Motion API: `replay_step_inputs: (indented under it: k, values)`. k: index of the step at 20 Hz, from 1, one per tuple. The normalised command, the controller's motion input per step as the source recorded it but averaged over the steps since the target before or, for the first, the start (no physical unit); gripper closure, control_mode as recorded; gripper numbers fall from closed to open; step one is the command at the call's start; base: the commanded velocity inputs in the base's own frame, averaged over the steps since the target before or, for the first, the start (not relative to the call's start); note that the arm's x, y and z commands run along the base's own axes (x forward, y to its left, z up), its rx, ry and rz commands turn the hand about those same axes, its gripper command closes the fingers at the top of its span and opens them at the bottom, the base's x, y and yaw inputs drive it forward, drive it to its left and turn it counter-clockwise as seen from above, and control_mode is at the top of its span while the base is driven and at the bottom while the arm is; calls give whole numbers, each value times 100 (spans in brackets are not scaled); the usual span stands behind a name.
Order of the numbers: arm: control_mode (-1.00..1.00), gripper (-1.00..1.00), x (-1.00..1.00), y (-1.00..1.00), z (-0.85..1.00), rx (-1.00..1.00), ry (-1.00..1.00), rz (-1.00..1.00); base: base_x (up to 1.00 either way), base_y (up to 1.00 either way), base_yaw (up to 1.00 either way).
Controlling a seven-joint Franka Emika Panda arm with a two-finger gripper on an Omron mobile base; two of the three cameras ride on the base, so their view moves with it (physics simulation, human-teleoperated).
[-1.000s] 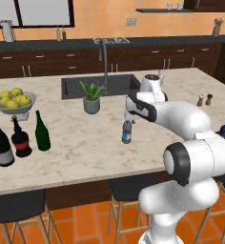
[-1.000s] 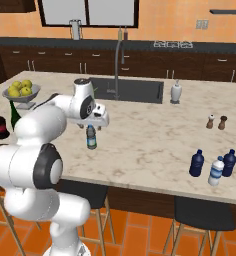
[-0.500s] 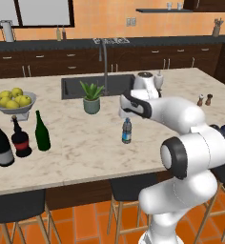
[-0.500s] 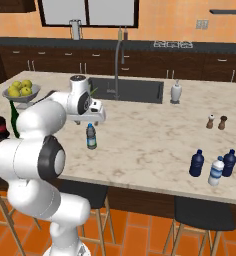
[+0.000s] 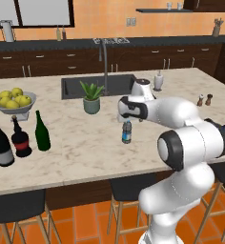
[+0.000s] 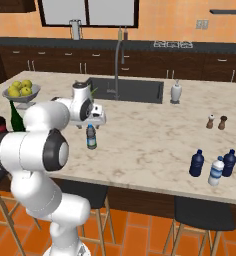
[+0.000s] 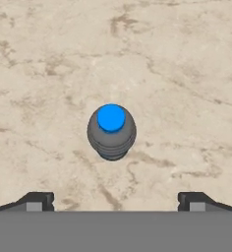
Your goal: Move the plastic bottles in the middle to the plastics group, and the glass bottles in the middle to the glass group.
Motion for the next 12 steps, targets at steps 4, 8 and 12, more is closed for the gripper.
replay_step_inputs:
  k: [4,8,12]
  values:
    - [-100,-100,24,2,-7,0,-4,3,0,0,0]
    - [-100,-100,19,7,0,0,-1,6,0,0,0]
    - [-100,-100,13,5,-3,0,0,5,0,0,0]
